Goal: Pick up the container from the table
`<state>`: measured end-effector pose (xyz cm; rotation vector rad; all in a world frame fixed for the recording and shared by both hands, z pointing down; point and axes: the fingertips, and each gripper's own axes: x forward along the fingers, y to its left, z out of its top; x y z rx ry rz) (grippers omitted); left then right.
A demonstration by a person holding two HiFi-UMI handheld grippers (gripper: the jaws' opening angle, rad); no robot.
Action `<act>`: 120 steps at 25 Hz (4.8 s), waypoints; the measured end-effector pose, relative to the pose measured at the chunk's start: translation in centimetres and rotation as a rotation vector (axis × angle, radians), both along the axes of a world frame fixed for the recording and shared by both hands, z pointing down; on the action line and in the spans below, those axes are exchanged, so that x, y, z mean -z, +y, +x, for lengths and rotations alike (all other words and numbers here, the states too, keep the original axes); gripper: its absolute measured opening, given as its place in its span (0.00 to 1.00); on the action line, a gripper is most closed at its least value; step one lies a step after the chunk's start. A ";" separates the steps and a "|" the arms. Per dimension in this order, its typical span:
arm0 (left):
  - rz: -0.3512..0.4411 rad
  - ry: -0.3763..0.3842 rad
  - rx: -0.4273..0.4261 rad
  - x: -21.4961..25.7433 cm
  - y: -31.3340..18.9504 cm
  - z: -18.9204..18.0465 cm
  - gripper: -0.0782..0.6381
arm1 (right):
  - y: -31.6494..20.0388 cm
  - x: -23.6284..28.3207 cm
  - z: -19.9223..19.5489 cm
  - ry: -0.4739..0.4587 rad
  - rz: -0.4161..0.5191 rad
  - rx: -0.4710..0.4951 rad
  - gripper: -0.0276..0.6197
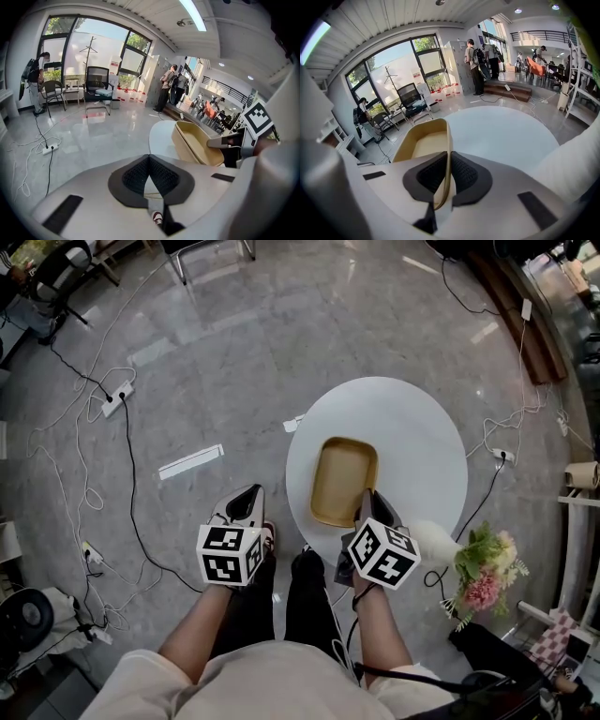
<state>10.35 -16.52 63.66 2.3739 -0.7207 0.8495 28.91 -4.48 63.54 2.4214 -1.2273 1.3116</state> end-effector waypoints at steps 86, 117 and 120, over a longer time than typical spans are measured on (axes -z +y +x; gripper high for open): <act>0.467 0.203 0.535 20.8 -10.3 -18.6 0.13 | -18.2 16.4 -16.7 -0.022 0.287 0.501 0.11; 0.497 0.151 0.556 19.6 -14.8 -28.3 0.13 | -23.3 16.2 -25.8 -0.010 0.269 0.553 0.12; 0.494 0.150 0.568 19.8 -14.4 -27.7 0.13 | -23.3 16.6 -25.2 -0.011 0.270 0.563 0.12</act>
